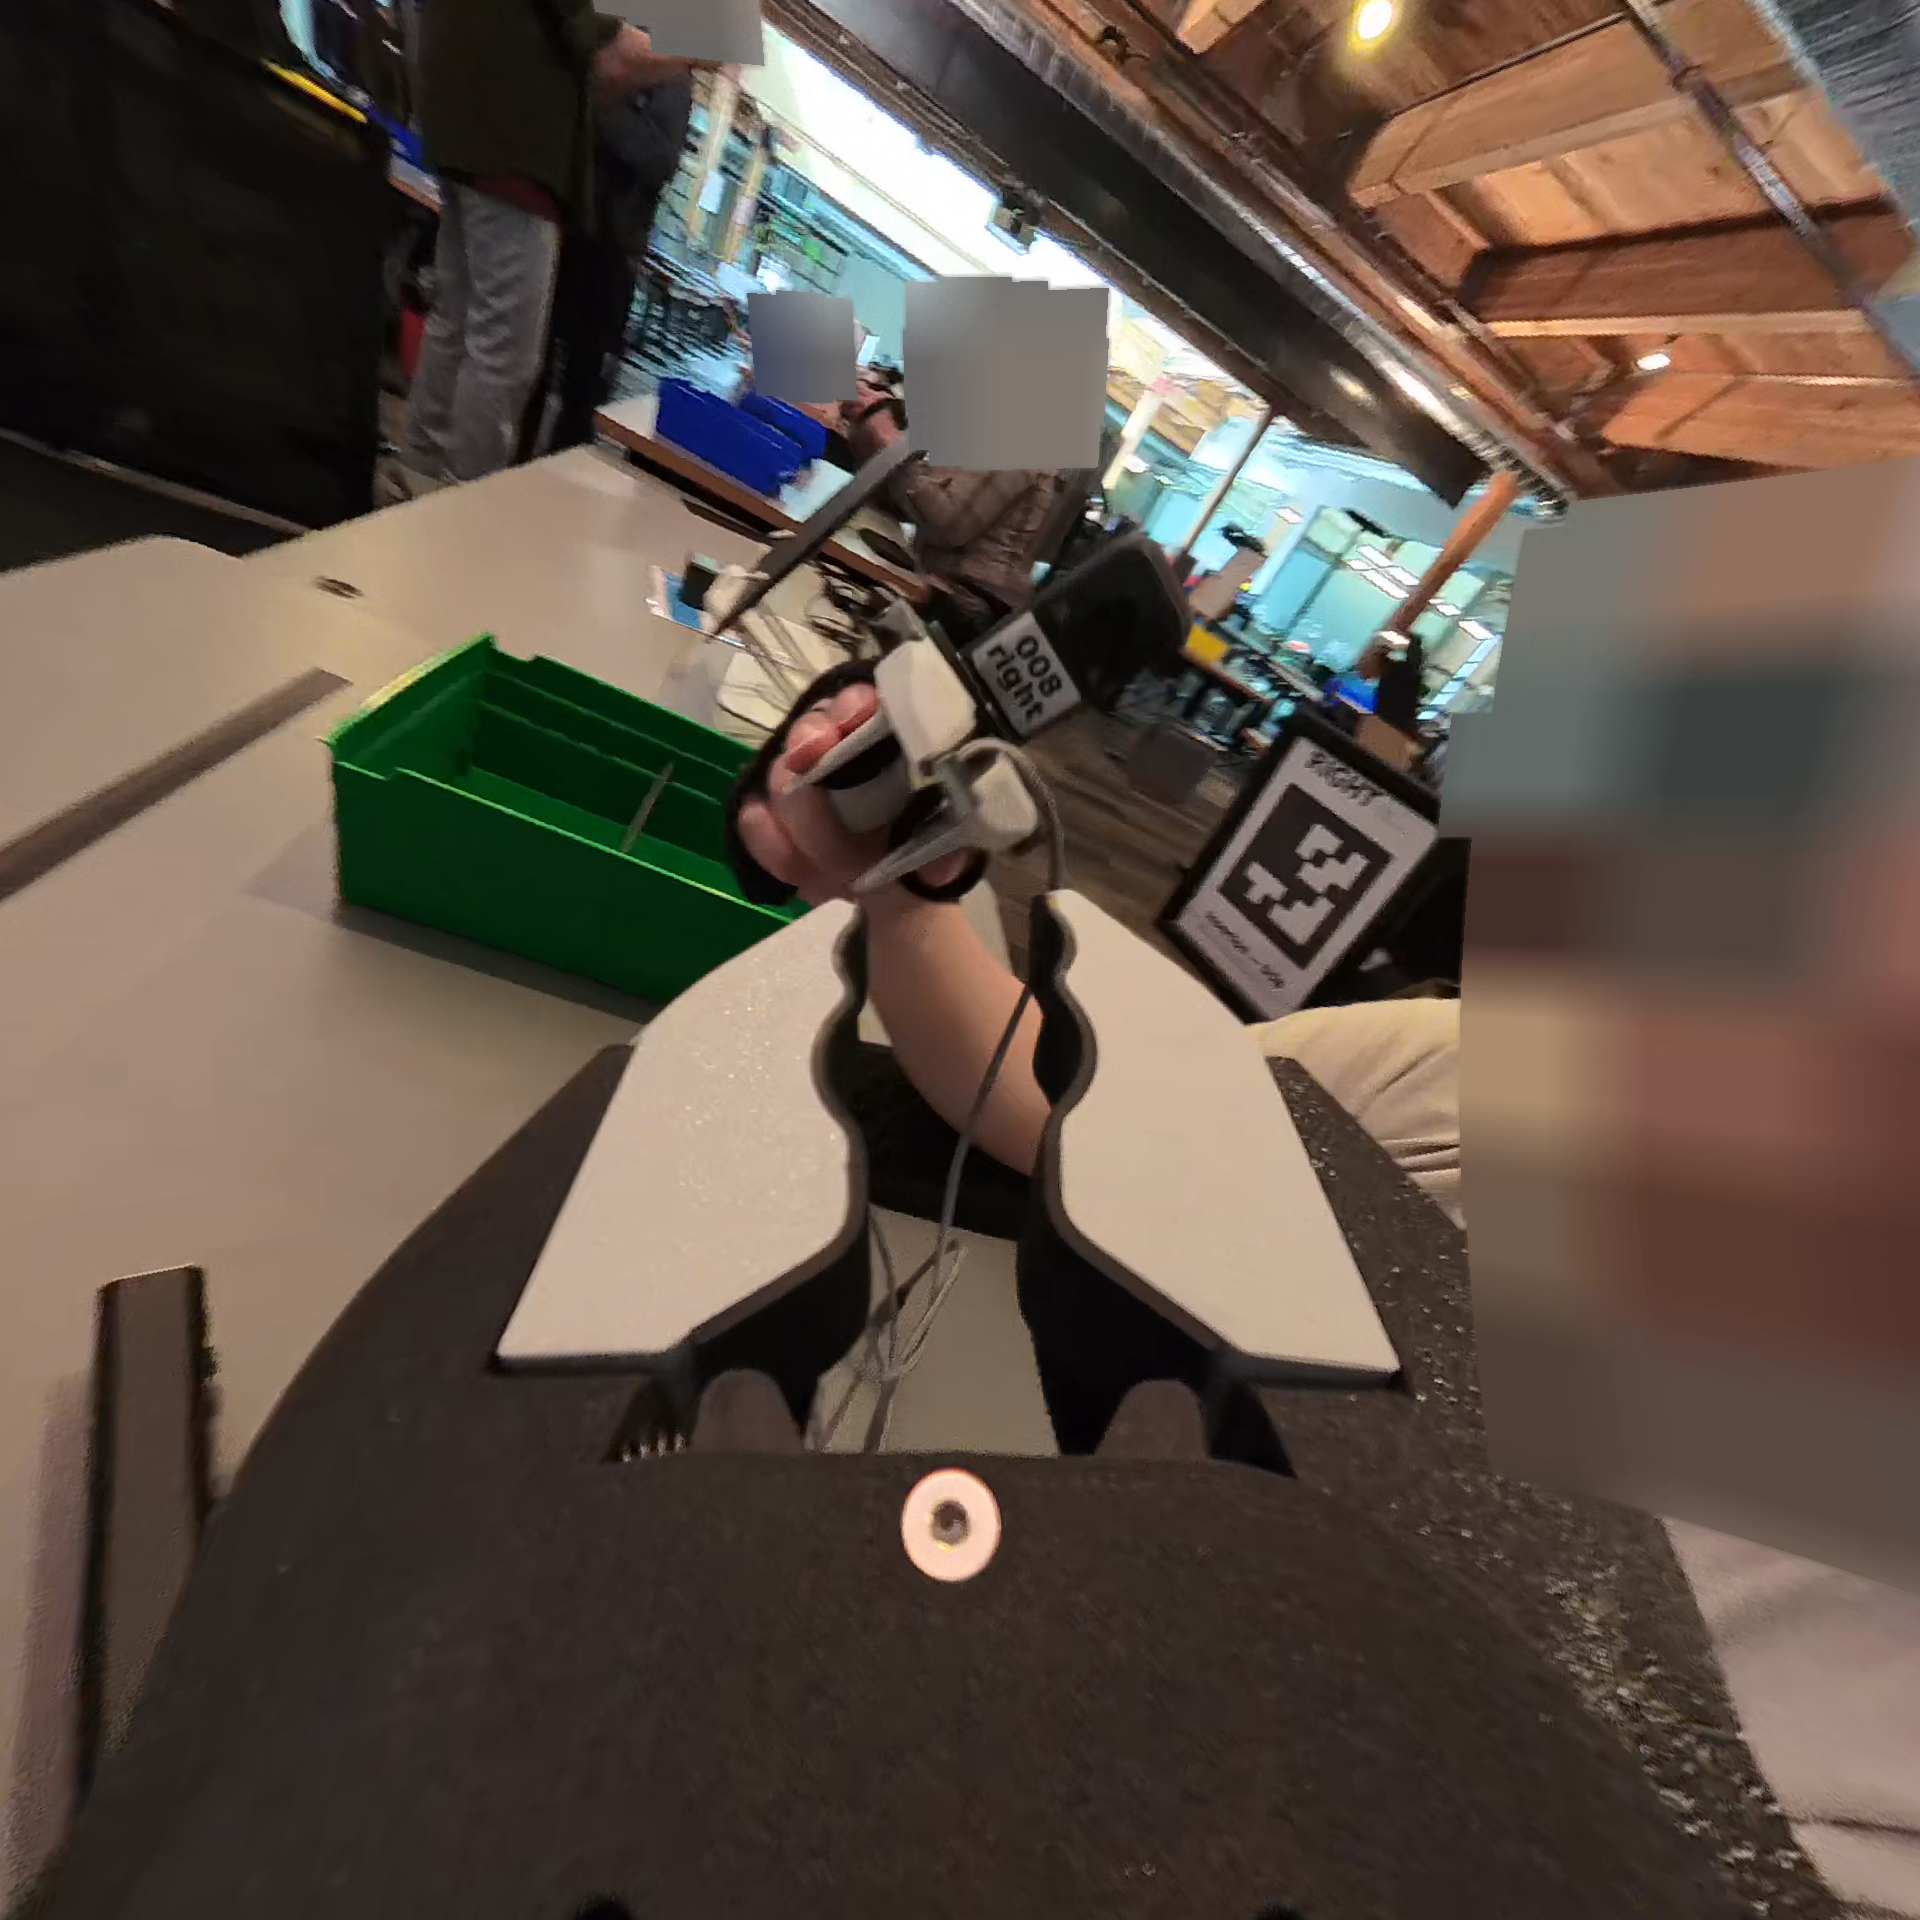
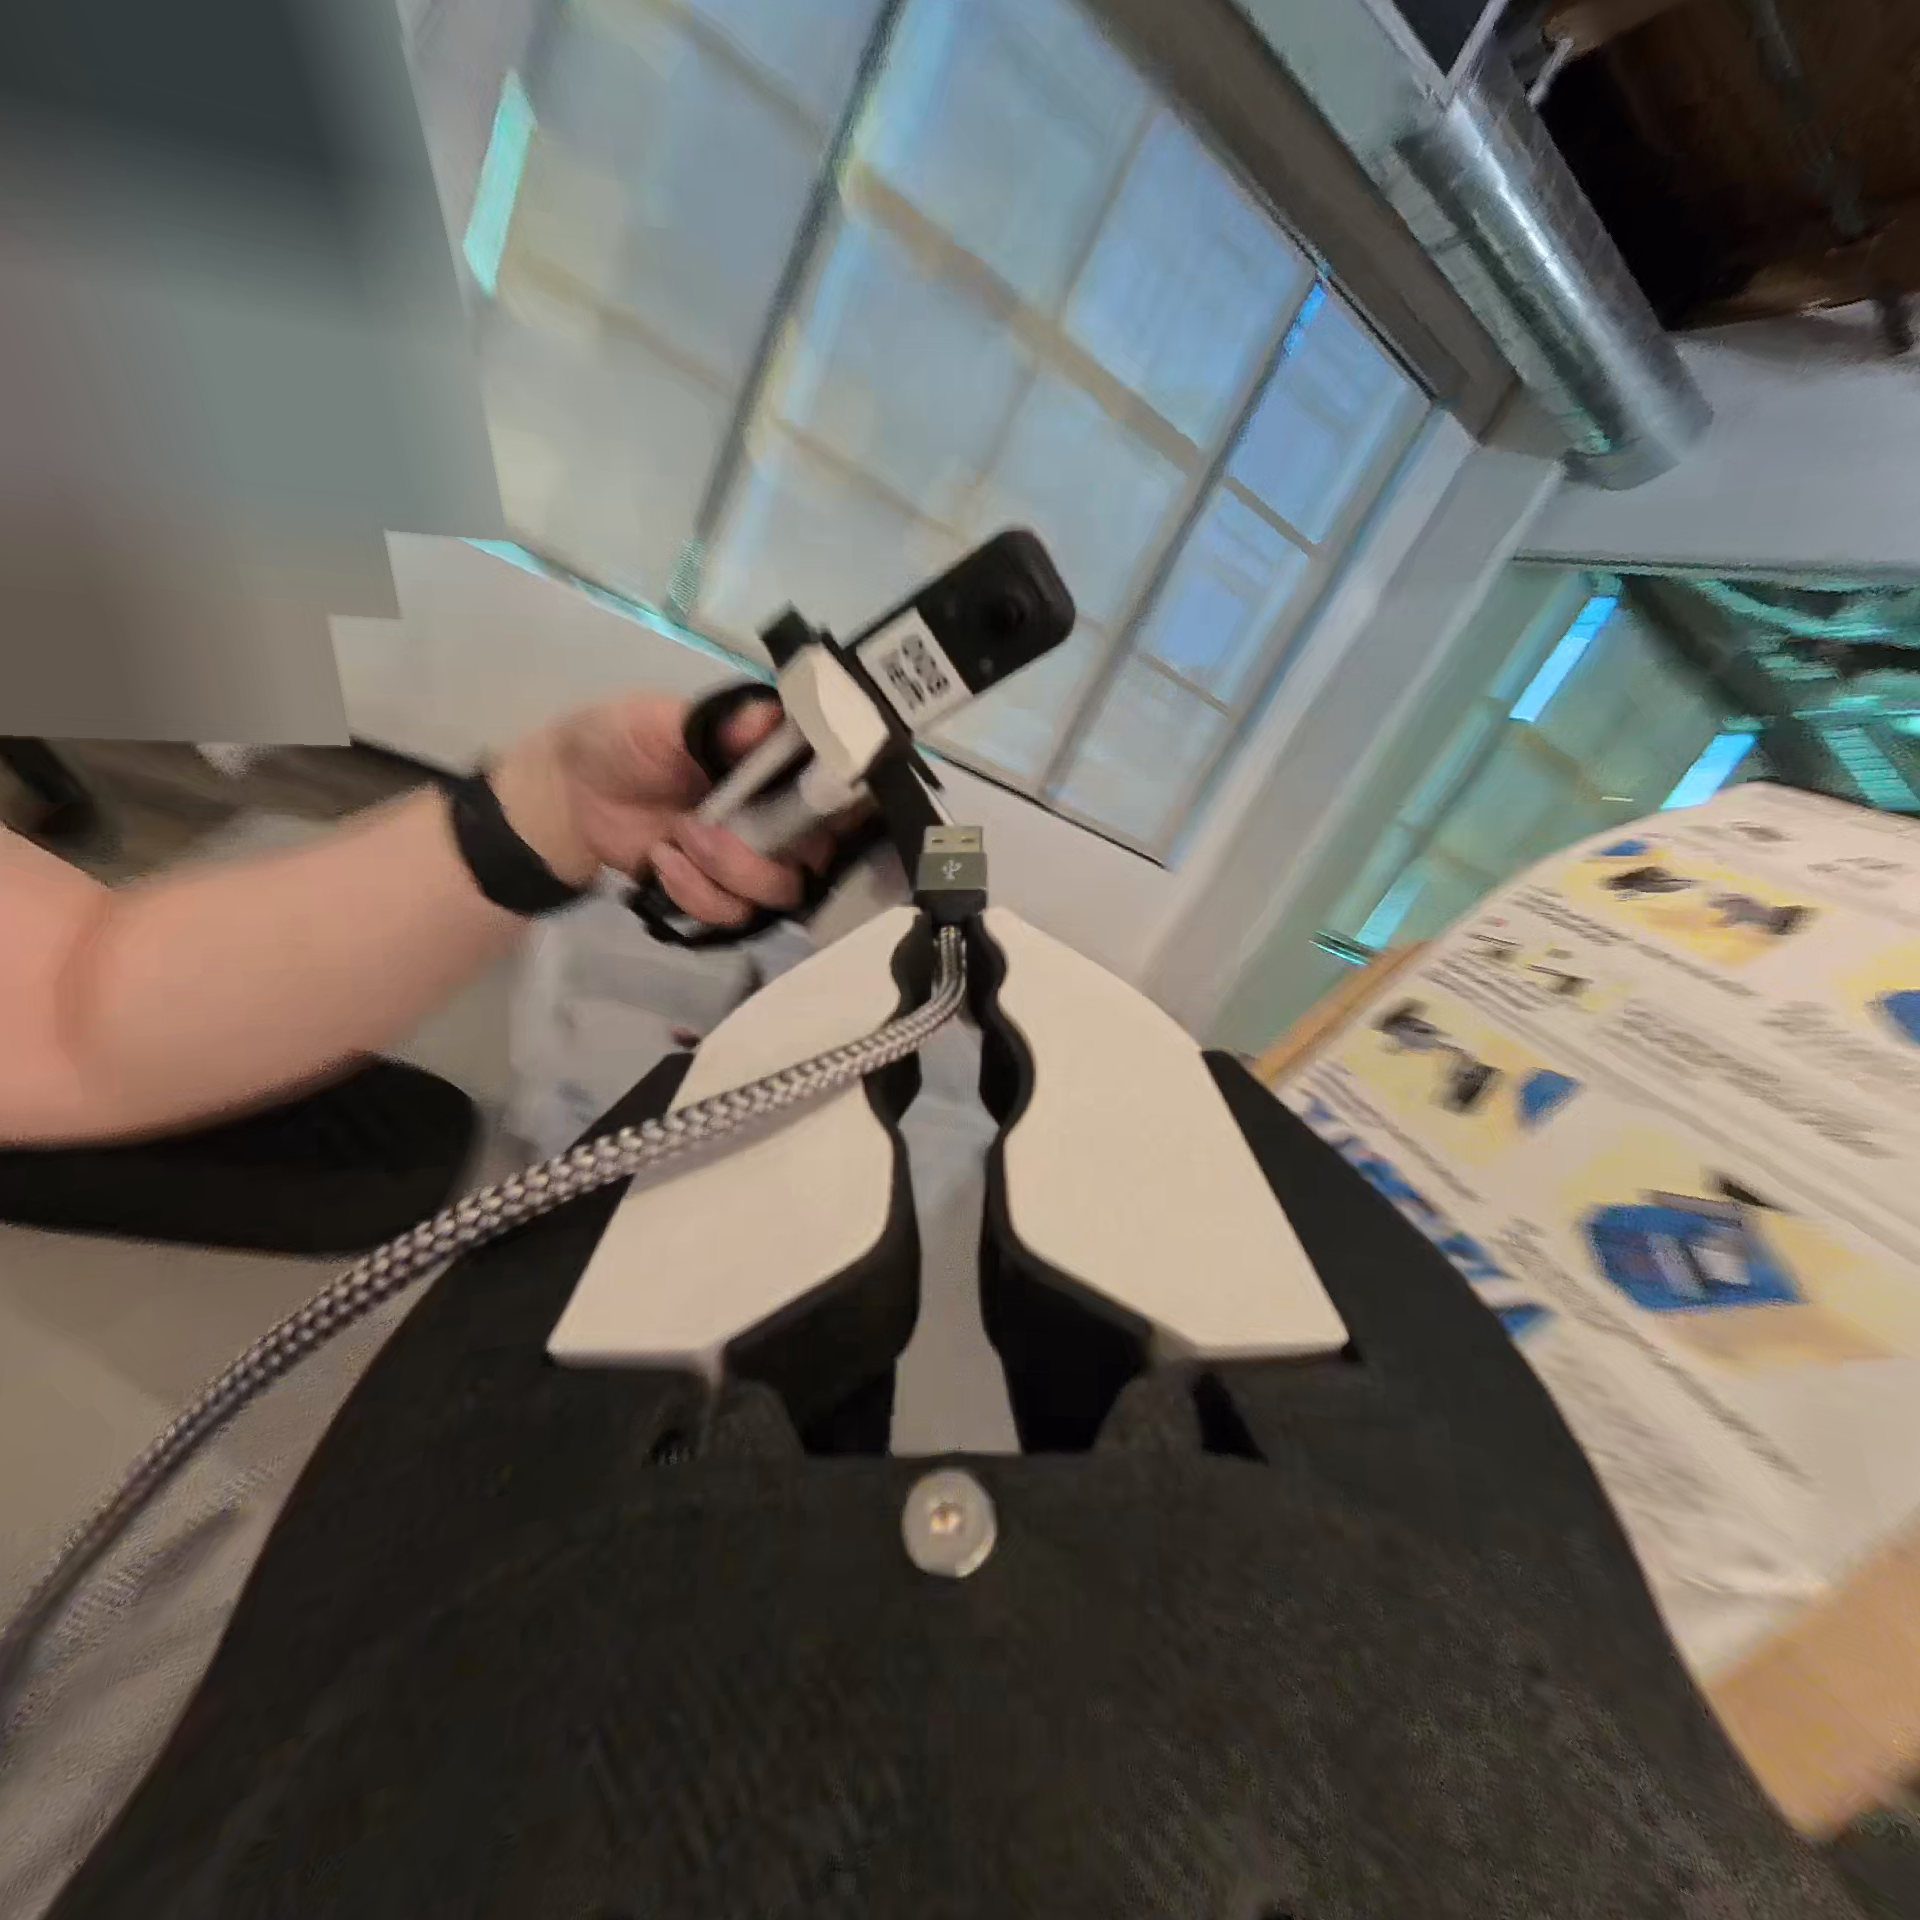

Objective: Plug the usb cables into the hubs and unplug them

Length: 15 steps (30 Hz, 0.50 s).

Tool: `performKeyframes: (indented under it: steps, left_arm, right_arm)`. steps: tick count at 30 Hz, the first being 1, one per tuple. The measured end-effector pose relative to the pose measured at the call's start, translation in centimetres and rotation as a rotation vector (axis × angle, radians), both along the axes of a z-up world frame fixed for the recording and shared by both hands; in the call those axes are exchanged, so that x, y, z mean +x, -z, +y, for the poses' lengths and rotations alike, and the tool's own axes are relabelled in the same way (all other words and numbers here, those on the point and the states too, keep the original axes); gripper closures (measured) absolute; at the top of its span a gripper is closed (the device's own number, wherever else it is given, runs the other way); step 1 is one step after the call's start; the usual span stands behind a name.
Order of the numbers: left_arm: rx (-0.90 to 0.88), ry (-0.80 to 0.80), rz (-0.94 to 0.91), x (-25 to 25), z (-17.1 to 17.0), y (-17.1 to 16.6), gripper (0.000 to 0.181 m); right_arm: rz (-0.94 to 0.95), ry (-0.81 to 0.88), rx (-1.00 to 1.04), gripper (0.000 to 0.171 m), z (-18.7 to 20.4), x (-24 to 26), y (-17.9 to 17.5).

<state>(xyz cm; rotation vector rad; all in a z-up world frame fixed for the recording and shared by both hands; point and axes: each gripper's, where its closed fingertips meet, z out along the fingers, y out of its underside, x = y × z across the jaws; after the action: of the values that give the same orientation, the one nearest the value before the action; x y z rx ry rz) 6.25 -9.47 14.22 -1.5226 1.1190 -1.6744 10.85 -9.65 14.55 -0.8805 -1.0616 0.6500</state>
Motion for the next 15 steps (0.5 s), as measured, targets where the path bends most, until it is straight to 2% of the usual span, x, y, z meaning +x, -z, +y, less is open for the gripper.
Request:
performKeyframes:
  steps: [1, 5, 7, 11, 13, 15]
  left_arm:
    - [0.032, -0.042, 0.012, -0.4, 0.3, -0.1, 0.148]
    - [0.184, -0.212, 0.099, -1.8, 1.5, 0.1, 0.132]
    - [0.264, -0.288, 0.150, -2.3, 2.2, 0.5, 0.128]
    - [0.401, -0.427, 0.273, -2.9, 4.2, 2.2, 0.121]
    - [0.440, -0.476, 0.385, -3.3, 5.5, 4.6, 0.121]
    - [0.423, -0.499, 0.546, -3.6, 7.2, 8.2, 0.129]
  right_arm:
    - [0.057, -0.098, -0.060, 0.165, -0.6, 0.6, -0.7]
    - [0.301, -0.516, -0.220, 0.165, -3.7, 4.1, -3.8]
    - [0.368, -0.636, -0.245, 0.165, -4.5, 5.7, -4.6]
    - [0.377, -0.653, -0.250, 0.165, -4.4, 6.6, -4.6]
    - [0.368, -0.644, -0.248, 0.165, -4.4, 6.6, -4.5]
    - [0.363, -0.621, -0.238, 0.165, -4.4, 6.8, -4.6]
